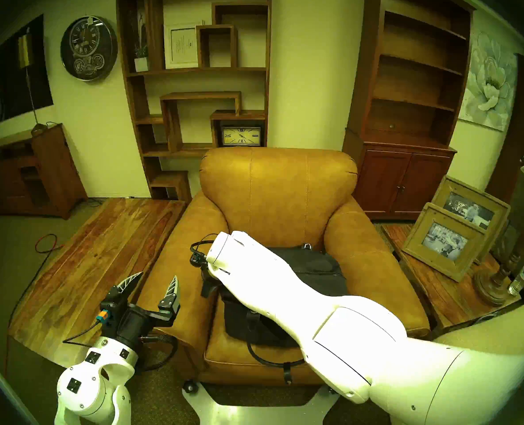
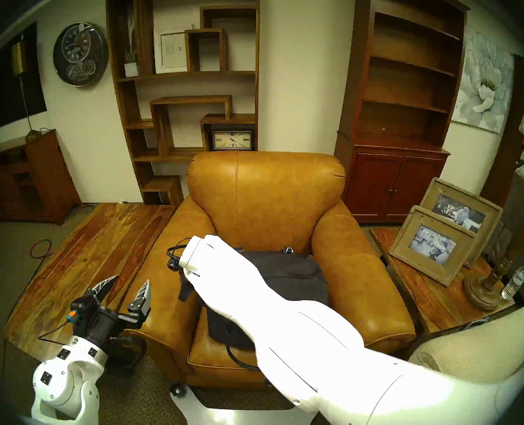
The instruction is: Open a bag with a zipper
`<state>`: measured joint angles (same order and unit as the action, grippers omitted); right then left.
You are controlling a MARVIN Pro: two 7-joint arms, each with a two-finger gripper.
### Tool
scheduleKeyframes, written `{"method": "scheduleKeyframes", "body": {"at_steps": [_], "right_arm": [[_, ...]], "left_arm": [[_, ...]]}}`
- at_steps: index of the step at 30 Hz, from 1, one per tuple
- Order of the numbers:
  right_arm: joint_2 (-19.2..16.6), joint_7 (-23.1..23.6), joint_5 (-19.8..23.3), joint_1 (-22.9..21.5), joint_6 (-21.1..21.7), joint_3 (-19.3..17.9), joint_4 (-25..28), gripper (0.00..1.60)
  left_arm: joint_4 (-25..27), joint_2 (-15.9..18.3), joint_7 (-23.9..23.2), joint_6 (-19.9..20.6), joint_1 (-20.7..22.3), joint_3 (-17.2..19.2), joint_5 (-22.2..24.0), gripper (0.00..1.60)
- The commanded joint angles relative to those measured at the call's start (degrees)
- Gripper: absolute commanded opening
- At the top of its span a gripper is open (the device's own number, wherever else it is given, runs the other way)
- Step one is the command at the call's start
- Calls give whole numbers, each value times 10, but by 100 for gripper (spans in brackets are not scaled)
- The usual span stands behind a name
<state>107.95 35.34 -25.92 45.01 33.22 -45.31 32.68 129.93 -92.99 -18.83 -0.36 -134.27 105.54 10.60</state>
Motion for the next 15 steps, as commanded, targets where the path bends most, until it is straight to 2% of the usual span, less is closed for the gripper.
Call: {"method": "scheduleKeyframes", "body": {"at_steps": [1,13,14,15], "right_arm": [[48,-5,-1,-10,-35,13,-37,0],[61,-25,8,-34,-69,-1,-93,3],[61,-21,11,-36,-73,-4,-94,41],[61,-24,14,-36,-72,-9,-94,67]], "left_arm": [[13,0,0,-1,0,0,-1,160],[13,0,1,-1,0,0,-2,160],[13,0,1,-1,0,0,-2,160],[13,0,1,-1,0,0,-2,160]]}}
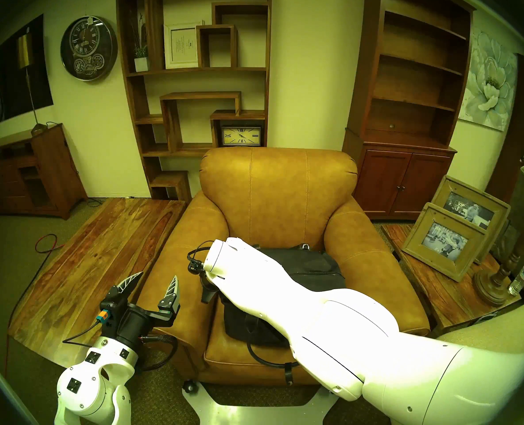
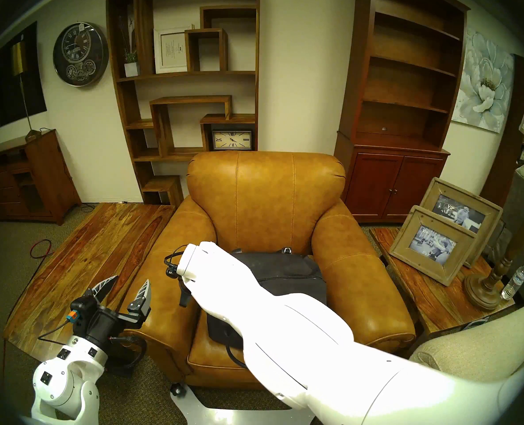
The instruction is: Open a bag with a zipper
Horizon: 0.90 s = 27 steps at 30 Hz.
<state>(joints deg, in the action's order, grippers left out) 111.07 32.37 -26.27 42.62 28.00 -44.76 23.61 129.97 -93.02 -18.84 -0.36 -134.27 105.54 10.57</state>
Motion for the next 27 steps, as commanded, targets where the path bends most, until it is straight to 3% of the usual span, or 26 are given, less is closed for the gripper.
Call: {"method": "scheduleKeyframes", "body": {"at_steps": [1,5,7,8,10,17,27], "right_arm": [[30,6,17,-13,-21,-15,-5,67],[28,8,17,-20,-26,-19,-9,65],[19,0,24,-21,-26,-31,2,101],[13,-2,31,-23,-24,-42,8,136],[-3,-12,45,-33,-25,-65,25,153],[-56,-46,86,-71,-29,-141,68,160],[-119,-88,136,-64,-43,-231,134,160]], "left_arm": [[13,0,1,-1,0,0,-1,160],[13,0,1,0,0,0,-2,160],[13,0,1,0,0,0,-2,160],[13,0,1,0,0,0,-2,160],[12,0,0,-1,1,0,-1,160],[8,0,-1,-2,3,0,0,160],[4,0,-1,-2,6,0,0,160]]}}
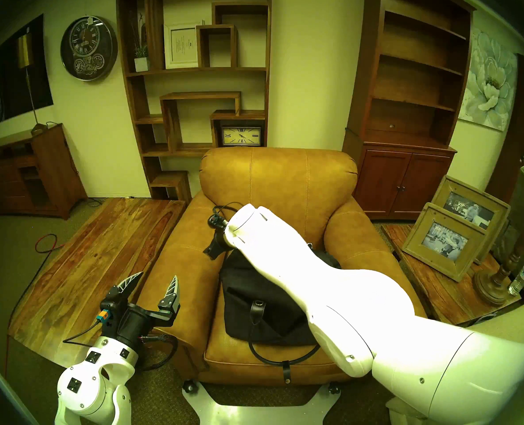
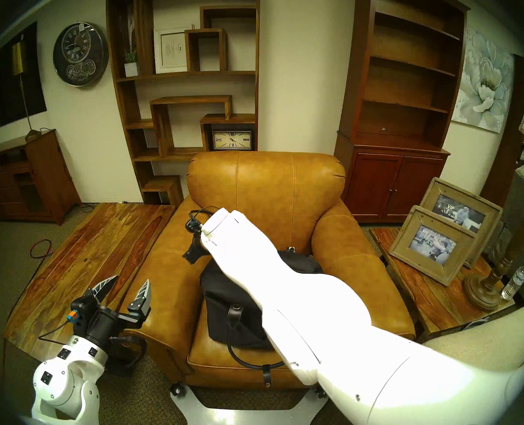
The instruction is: Open a bag with a zipper
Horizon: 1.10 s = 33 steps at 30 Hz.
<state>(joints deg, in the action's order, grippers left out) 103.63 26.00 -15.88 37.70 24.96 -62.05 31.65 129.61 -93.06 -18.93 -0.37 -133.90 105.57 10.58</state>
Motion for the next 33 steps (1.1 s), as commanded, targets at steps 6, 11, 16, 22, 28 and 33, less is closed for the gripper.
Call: {"method": "scheduleKeyframes", "body": {"at_steps": [6,11,16,22,28,33], "right_arm": [[-68,-36,48,14,-12,-96,74,160],[-75,-42,58,42,-9,-118,83,160],[-69,-46,73,96,-3,-137,83,160],[-66,-51,85,133,-6,-154,95,160],[-72,-62,99,178,-15,-176,125,160],[-81,-70,106,200,-19,-192,148,160]], "left_arm": [[3,1,-1,-2,4,0,0,160],[2,0,-1,-2,6,0,0,160],[0,0,-2,-2,8,0,0,160],[-2,0,-2,-2,9,0,0,160],[-3,0,-3,-2,11,1,0,160],[-4,0,-3,-2,12,1,0,160]]}}
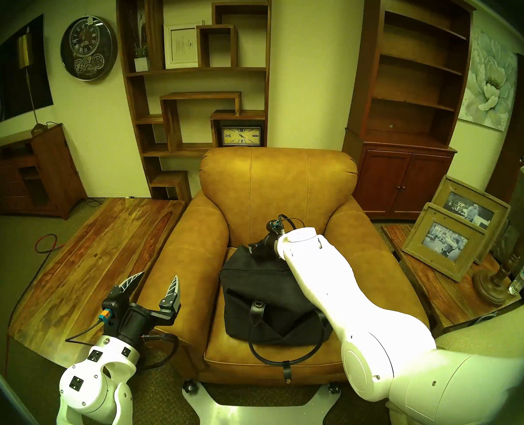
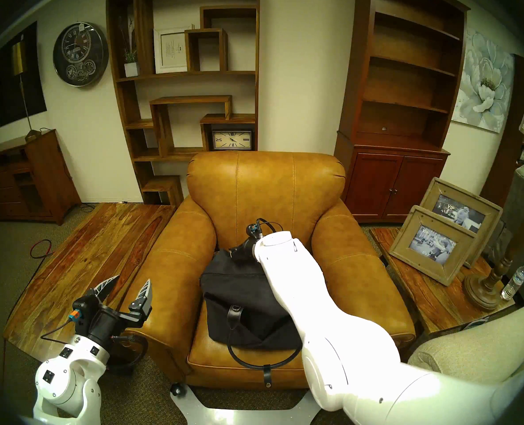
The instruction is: Open a bag with a zipper
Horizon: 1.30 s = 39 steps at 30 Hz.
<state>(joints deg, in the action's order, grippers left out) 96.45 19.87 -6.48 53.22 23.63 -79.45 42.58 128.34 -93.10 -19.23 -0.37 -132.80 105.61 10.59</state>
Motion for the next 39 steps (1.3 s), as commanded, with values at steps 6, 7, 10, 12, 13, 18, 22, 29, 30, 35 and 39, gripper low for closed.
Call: {"method": "scheduleKeyframes", "body": {"at_steps": [6,7,10,12,13,18,22,29,30,35,39], "right_arm": [[-23,-17,26,72,-17,-46,82,160],[-27,-19,31,84,-20,-56,99,160],[-30,-21,33,94,-18,-62,109,160],[-33,-23,36,110,-21,-69,125,160],[-34,-23,41,124,-22,-78,139,160],[-29,-22,52,159,-28,-90,181,160],[-25,-21,63,186,-37,-103,224,160],[-23,-19,80,207,-55,-124,276,160],[-22,-17,83,207,-58,-128,280,160],[-22,-14,91,220,-67,-139,316,160],[-21,-10,99,237,-73,-151,341,160]], "left_arm": [[8,0,-1,-2,2,1,0,160],[8,0,-1,-2,3,1,0,160],[7,0,-2,-2,3,1,0,160],[7,0,-2,-2,4,1,0,160],[7,0,-2,-2,4,1,0,160],[7,0,-2,-2,5,1,0,160],[6,0,-3,-2,5,1,0,160],[6,0,-4,-2,6,2,0,160],[5,0,-4,-2,6,2,0,160],[5,0,-4,-2,7,2,0,160],[5,0,-4,-2,7,2,0,160]]}}
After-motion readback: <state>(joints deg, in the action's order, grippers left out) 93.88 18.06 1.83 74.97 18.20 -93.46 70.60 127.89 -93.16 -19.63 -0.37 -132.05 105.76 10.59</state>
